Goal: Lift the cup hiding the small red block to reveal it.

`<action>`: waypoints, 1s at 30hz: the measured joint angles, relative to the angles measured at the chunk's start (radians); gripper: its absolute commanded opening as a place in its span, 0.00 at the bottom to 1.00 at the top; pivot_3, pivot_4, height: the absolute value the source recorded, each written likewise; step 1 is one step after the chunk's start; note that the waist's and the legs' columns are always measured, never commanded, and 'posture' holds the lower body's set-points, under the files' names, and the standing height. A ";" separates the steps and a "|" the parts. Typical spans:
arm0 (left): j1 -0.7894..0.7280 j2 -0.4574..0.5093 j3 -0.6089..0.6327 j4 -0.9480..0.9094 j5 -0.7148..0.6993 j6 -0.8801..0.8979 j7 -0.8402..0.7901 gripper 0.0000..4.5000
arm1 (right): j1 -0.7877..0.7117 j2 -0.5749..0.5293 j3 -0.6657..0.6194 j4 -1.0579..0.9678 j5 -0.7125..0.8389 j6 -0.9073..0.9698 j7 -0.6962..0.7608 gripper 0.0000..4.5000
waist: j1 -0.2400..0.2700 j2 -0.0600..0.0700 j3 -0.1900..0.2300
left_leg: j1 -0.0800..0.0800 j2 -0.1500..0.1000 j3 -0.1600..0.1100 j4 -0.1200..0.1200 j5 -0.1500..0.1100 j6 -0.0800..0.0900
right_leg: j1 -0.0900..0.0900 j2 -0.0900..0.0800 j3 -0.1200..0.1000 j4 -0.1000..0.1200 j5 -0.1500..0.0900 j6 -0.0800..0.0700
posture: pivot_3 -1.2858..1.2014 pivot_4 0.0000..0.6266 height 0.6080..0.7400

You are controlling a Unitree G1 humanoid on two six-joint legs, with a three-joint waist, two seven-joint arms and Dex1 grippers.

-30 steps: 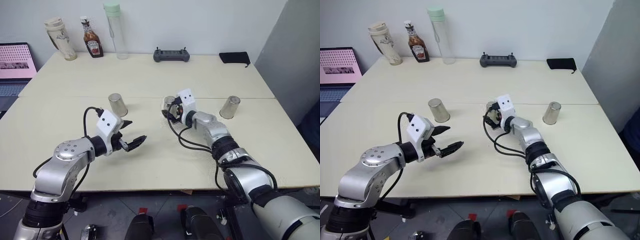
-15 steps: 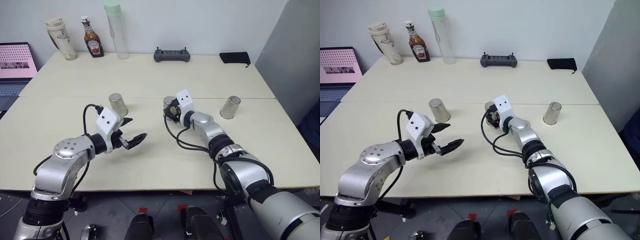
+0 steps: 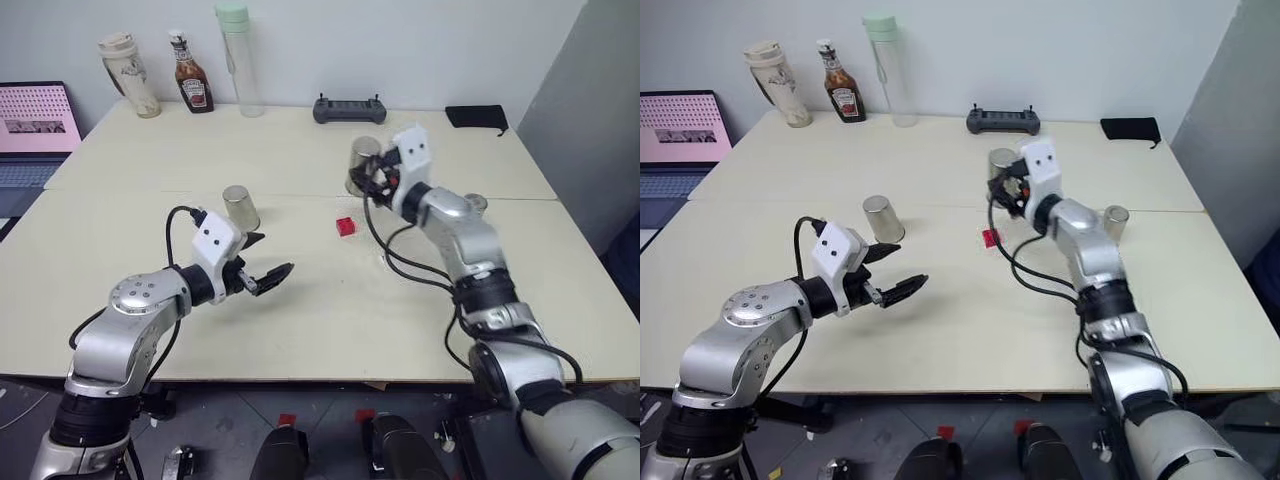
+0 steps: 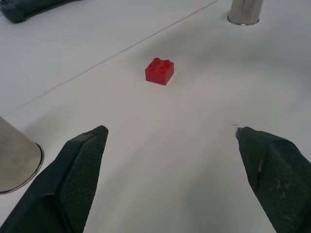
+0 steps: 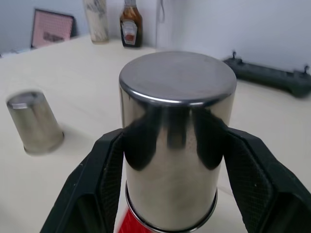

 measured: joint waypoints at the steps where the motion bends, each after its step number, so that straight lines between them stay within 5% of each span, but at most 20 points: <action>1: 0.002 0.000 0.000 0.000 0.000 0.000 -0.001 1.00 | 0.039 -0.002 0.001 -0.026 -0.001 0.033 -0.010 0.60 | -0.001 0.000 0.000 | 0.000 0.000 0.001 0.000 0.000 0.000 | 0.000 0.000 0.001 0.000 0.000 0.000 | 0.52 0.24 1.00; 9: -0.033 -0.005 -0.013 0.009 0.007 -0.006 -0.013 1.00 | 0.157 0.070 0.002 0.033 -0.005 -0.084 -0.067 0.60 | -0.018 0.000 0.000 | 0.003 0.001 0.001 0.001 0.001 0.000 | 0.000 0.004 0.002 0.003 -0.001 0.003 | 0.52 0.24 1.00; 16: -0.033 -0.008 -0.013 0.012 0.009 -0.014 -0.013 1.00 | 0.187 0.071 0.004 0.137 -0.037 -0.219 -0.062 0.99 | -0.014 0.000 0.000 | 0.001 0.000 0.002 0.000 0.000 0.000 | 0.000 0.002 0.002 0.000 -0.001 0.003 | 0.52 0.24 1.00; 19: -0.033 -0.010 -0.013 0.011 0.008 -0.014 -0.011 1.00 | 0.214 0.064 0.004 0.125 -0.037 -0.210 -0.060 0.99 | -0.010 0.000 0.000 | 0.001 0.000 0.002 0.000 0.000 0.000 | 0.000 0.001 0.002 0.000 -0.001 0.003 | 0.52 0.24 1.00; 25: -0.033 -0.007 -0.022 0.014 0.009 -0.013 -0.018 1.00 | 0.419 -0.110 0.047 -0.288 -0.017 0.045 0.031 0.99 | 0.002 0.001 0.001 | 0.000 0.000 0.000 0.000 0.000 0.000 | 0.000 0.001 0.001 0.000 -0.002 0.003 | 0.52 0.24 1.00; 30: -0.015 0.056 0.004 0.012 -0.003 0.019 -0.051 1.00 | 0.634 -0.313 -0.047 -0.793 0.199 0.416 0.152 0.99 | 0.006 0.001 0.001 | 0.002 0.002 0.001 0.001 0.000 0.000 | 0.000 0.001 0.001 0.001 -0.003 0.003 | 0.52 0.24 1.00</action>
